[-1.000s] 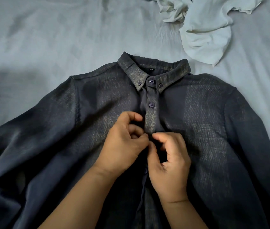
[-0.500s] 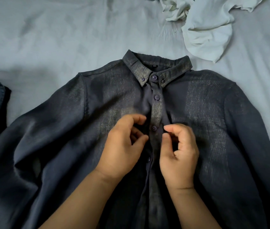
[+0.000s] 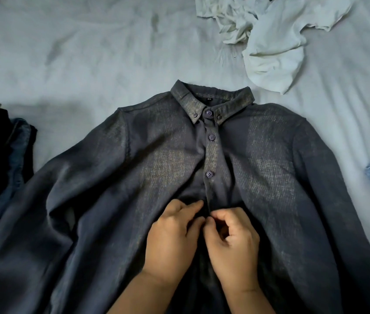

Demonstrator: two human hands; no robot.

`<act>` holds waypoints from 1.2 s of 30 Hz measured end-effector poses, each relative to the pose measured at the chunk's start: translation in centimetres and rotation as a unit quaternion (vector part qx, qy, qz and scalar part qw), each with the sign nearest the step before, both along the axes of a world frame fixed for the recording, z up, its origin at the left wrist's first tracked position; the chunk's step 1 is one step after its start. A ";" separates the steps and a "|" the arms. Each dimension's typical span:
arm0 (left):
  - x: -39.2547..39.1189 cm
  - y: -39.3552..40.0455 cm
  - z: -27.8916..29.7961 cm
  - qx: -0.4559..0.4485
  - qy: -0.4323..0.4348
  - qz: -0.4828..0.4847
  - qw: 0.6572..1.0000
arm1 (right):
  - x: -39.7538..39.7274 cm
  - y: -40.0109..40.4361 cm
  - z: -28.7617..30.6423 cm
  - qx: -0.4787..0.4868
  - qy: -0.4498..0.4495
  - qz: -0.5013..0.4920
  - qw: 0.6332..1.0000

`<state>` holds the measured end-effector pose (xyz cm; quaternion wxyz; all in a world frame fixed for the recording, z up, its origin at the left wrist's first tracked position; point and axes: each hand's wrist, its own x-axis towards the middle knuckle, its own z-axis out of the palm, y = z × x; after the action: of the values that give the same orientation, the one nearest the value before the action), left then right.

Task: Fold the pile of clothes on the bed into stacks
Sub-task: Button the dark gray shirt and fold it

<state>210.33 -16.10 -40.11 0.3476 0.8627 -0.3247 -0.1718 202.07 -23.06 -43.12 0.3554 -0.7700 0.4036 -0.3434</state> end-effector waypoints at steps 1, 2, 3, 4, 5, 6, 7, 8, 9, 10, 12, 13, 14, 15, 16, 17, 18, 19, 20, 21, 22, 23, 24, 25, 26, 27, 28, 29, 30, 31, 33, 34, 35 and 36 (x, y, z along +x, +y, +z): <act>0.0 -0.2 0.0 0.003 -0.006 0.005 1.000 | 0.0 0.0 0.0 0.000 -0.005 -0.002 1.000; 0.0 -0.4 0.1 0.003 -0.008 0.008 1.000 | -0.1 0.1 -0.1 0.001 -0.013 -0.007 1.000; 0.0 -0.6 0.3 0.003 0.001 0.013 1.000 | -0.2 0.1 -0.1 0.004 -0.025 -0.013 1.000; 0.0 -0.7 0.3 0.000 0.014 0.018 1.000 | -0.3 0.2 -0.2 0.008 -0.040 -0.022 0.999; 0.1 -0.8 0.3 -0.008 0.024 0.025 0.999 | -0.5 0.3 -0.2 0.012 -0.054 -0.030 0.998; 0.2 -0.8 0.2 -0.018 0.029 0.030 0.999 | -0.5 0.3 -0.2 0.014 -0.061 -0.035 0.997; 0.3 -0.8 0.2 -0.023 0.031 0.031 0.999 | -0.5 0.4 -0.2 0.013 -0.062 -0.034 0.997; 0.4 -0.8 0.1 -0.024 0.036 0.030 0.999 | -0.5 0.4 -0.2 0.009 -0.056 -0.030 0.998; 0.6 -0.7 0.0 -0.019 0.045 0.030 0.998 | -0.4 0.4 -0.2 0.003 -0.045 -0.024 0.999; 0.8 -0.6 -0.1 -0.017 0.052 0.029 0.998 | -0.3 0.5 -0.2 -0.005 -0.032 -0.017 0.999; 1.2 -0.5 0.0 -0.011 0.044 0.026 0.999 | -0.1 0.5 -0.3 -0.020 -0.007 0.000 1.000; 1.3 -0.3 0.1 -0.008 0.032 0.028 0.999 | -0.1 0.5 -0.3 -0.024 0.002 0.004 1.000; 1.4 -0.1 0.1 -0.004 0.018 0.033 0.999 | 0.0 0.5 -0.3 -0.024 0.007 0.005 1.000; 1.6 0.1 0.2 0.003 0.001 0.040 0.999 | 0.0 0.6 -0.2 -0.022 0.010 0.006 1.000; 1.7 0.3 0.3 0.009 -0.015 0.045 0.999 | 0.1 0.6 -0.2 -0.021 0.013 0.009 1.000; 1.8 0.4 0.4 0.011 -0.024 0.041 0.999 | 0.2 0.7 -0.1 -0.025 0.024 0.012 0.999; 1.9 0.5 0.6 0.012 -0.029 0.029 0.999 | 0.3 0.8 -0.1 -0.035 0.038 0.016 0.999; 1.9 0.5 0.7 0.014 -0.031 0.012 0.999 | 0.3 0.8 -0.2 -0.044 0.047 0.018 0.998; 1.9 0.5 0.8 0.018 -0.029 -0.001 0.999 | 0.3 0.9 -0.2 -0.046 0.042 0.016 0.998; 1.9 0.5 0.8 0.024 -0.028 -0.006 0.999 | 0.3 0.9 -0.2 -0.040 0.024 0.008 0.999; 1.9 0.4 0.9 0.029 -0.026 -0.008 0.999 | 0.1 0.9 -0.1 -0.027 -0.002 -0.003 1.000; 1.9 0.2 1.0 0.032 -0.021 -0.012 0.999 | 0.0 0.9 0.0 -0.014 -0.028 -0.011 0.999; 1.8 0.1 1.1 0.031 -0.014 -0.022 0.999 | -0.1 0.9 0.0 -0.004 -0.048 -0.012 0.999; 1.7 0.0 1.1 0.029 -0.004 -0.037 0.999 | -0.2 1.0 0.1 0.001 -0.058 -0.005 0.998; 1.7 -0.1 1.1 0.027 0.010 -0.054 0.998 | -0.3 1.0 0.1 0.001 -0.058 0.007 0.998; 1.6 -0.2 1.1 0.022 0.025 -0.068 0.997 | -0.3 1.0 0.0 -0.002 -0.053 0.018 0.998; 1.6 -0.2 1.1 0.015 0.037 -0.080 0.996 | -0.3 1.0 0.0 -0.004 -0.049 0.025 0.998; 1.7 -0.3 1.1 0.004 0.045 -0.086 0.995 | -0.3 1.0 0.0 -0.003 -0.050 0.029 0.998; 1.9 -0.2 1.1 -0.008 0.053 -0.087 0.995 | -0.3 1.0 0.0 -0.001 -0.056 0.030 0.998; 2.0 -0.2 1.1 -0.019 0.062 -0.085 0.994 | -0.4 0.9 0.0 0.001 -0.062 0.031 0.998; 2.3 -0.2 1.2 -0.024 0.081 -0.082 0.993 | -0.5 0.9 0.0 0.003 -0.072 0.035 0.997; 2.4 -0.2 1.2 -0.019 0.091 -0.083 0.992 | -0.5 0.9 0.0 0.002 -0.072 0.035 0.997; 2.5 -0.2 1.3 -0.016 0.101 -0.085 0.991 | -0.5 0.9 0.0 -0.001 -0.069 0.035 0.997; 2.6 -0.1 1.4 -0.011 0.107 -0.088 0.990 | -0.4 0.9 -0.1 -0.006 -0.063 0.033 0.997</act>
<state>212.96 -16.23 -38.75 0.3733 0.8036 -0.3619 -0.2896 201.64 -22.16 -43.21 0.3866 -0.7618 0.3523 -0.3822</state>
